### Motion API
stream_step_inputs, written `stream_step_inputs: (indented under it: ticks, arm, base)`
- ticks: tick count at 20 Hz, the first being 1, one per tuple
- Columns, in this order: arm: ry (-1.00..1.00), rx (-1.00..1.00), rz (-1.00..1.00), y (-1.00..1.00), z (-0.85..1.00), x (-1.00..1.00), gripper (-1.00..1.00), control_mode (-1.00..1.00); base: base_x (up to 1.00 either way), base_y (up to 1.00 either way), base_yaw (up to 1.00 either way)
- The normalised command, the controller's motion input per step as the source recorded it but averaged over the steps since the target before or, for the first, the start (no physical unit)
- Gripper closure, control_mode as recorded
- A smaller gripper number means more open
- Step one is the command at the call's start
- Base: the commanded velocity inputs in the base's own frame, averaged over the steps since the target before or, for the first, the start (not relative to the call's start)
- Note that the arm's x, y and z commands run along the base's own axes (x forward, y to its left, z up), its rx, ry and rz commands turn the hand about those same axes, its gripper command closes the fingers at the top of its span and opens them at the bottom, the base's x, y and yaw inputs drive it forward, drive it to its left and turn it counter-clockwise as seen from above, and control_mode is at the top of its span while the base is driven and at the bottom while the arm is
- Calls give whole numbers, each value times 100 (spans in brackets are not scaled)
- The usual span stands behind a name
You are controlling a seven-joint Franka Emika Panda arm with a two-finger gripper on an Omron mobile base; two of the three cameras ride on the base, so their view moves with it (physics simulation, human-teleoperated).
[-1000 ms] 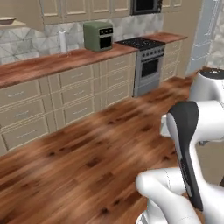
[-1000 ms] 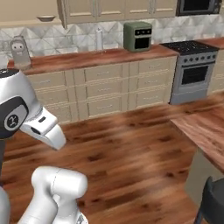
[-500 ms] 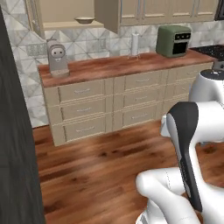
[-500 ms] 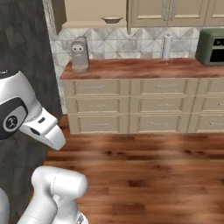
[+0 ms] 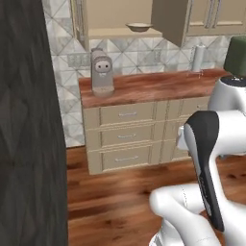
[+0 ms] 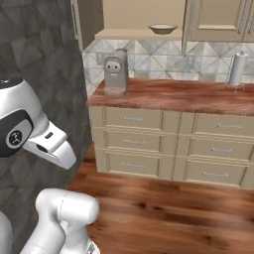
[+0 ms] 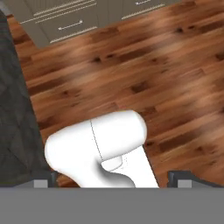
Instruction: Pick up the bowls from the cabinet and place each bowl in front of a stool on the dining counter.
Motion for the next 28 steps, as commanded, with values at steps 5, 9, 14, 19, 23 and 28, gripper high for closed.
stream_step_inputs:
  ticks: [5,9,14,19,23,28]
  arm:
    - [0,0,0,0,0,0,-100,100]
    - [0,0,0,0,0,0,-100,100]
    - [0,0,0,0,0,0,-100,100]
    - [0,0,0,0,0,0,-100,100]
    - [0,0,0,0,0,0,-100,100]
    - [0,0,0,0,0,0,-100,100]
  base:
    - [100,0,0]
    - [100,0,-13]
    - [100,-20,-8]
    - [97,-32,-14]
    - [70,-24,-7]
    - [52,-32,0]
